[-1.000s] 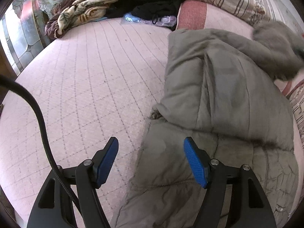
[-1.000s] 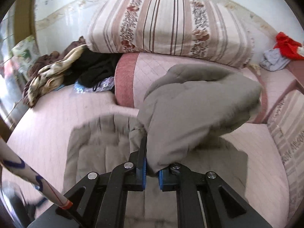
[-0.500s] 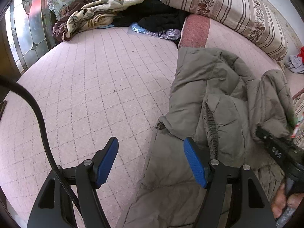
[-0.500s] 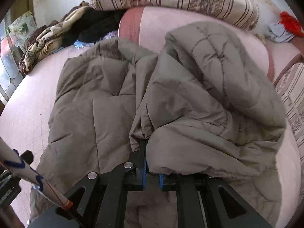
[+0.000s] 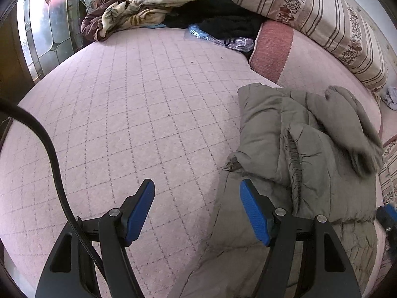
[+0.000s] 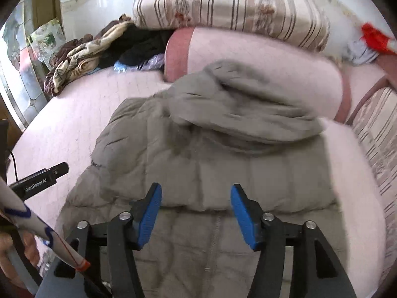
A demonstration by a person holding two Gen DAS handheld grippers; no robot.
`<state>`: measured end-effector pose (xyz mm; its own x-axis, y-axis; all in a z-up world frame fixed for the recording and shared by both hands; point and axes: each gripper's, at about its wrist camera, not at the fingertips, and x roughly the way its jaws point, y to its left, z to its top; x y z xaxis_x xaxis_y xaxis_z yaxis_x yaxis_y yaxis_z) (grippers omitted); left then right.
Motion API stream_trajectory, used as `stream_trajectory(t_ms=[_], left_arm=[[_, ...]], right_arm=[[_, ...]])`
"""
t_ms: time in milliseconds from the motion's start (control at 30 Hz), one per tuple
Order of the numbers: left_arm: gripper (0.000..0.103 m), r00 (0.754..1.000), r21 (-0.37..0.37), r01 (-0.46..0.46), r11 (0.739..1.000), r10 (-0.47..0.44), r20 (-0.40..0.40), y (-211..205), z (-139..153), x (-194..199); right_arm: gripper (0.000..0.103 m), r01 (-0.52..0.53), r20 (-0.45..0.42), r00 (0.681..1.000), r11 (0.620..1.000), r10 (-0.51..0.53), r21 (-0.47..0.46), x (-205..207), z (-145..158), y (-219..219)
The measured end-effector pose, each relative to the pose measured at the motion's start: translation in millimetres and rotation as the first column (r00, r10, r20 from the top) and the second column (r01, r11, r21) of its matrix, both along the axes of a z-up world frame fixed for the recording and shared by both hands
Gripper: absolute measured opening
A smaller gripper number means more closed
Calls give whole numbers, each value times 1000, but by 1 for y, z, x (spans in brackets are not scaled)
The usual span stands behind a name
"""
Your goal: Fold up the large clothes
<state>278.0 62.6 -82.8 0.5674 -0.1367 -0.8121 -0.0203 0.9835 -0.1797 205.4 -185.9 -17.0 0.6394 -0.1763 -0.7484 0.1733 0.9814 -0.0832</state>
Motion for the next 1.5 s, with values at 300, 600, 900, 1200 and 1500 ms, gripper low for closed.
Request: stream_trajectory(t_ms=[300,600,900,1200,1500], left_arm=[[70,999,18,33,999,-33,3,-10,-1,0],[70,999,25,52,998,-52,-9,-18,-5,6],[70,997,19,78,997,-77,-6,-24,-5,4],[70,998,-1,61,998,-61,-21,-14,-5,4],[70,999,33,38,999,-37,-12,-13,-5,4]], right_arm=[[91,277,-9,958,911,-288,306,40,6,-119],[67,409,-172,901,647,-399,643,97,-55,-178],[7,194,-45,975,746,-216,637,92,-6,-118],[7,185,-89,982,774,-165,606,2,-21,-105],[19,360,-236,933,749,-273,556,39,-93,-112]])
